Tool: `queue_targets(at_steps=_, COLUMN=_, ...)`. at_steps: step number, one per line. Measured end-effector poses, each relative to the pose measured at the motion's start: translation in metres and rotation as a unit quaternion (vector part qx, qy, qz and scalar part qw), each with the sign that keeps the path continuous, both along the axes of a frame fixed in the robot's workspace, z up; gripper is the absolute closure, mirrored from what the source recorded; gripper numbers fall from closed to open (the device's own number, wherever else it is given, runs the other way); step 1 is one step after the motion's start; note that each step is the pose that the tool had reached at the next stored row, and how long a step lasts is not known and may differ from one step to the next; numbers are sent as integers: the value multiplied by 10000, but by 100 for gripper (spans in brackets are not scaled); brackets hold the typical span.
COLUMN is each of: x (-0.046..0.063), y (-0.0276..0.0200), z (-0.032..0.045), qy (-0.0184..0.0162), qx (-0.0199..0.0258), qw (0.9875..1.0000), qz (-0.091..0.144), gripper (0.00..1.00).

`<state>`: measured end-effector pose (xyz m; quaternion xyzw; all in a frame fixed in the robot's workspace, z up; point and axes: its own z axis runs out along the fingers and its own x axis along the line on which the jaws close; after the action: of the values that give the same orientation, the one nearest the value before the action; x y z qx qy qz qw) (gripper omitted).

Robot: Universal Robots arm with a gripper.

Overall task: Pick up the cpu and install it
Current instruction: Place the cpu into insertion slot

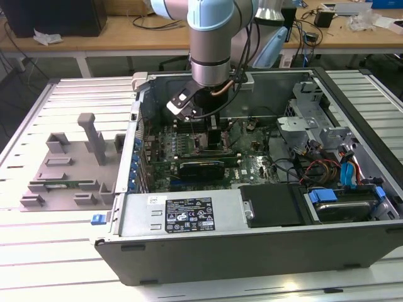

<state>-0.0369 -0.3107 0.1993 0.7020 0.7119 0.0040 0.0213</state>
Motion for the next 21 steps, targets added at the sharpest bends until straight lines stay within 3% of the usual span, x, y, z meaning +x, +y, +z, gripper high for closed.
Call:
queue_targets(at_steps=19, x=11, y=3, z=-19, qy=0, qx=0, qw=10000, qz=-29, gripper=45)
queue_targets(at_steps=20, x=11, y=3, z=-19, qy=0, qx=0, qw=10000, qz=-29, gripper=38)
queue_targets(at_steps=21, x=11, y=3, z=3, qy=0, qx=0, qw=10000, qz=-29, gripper=38)
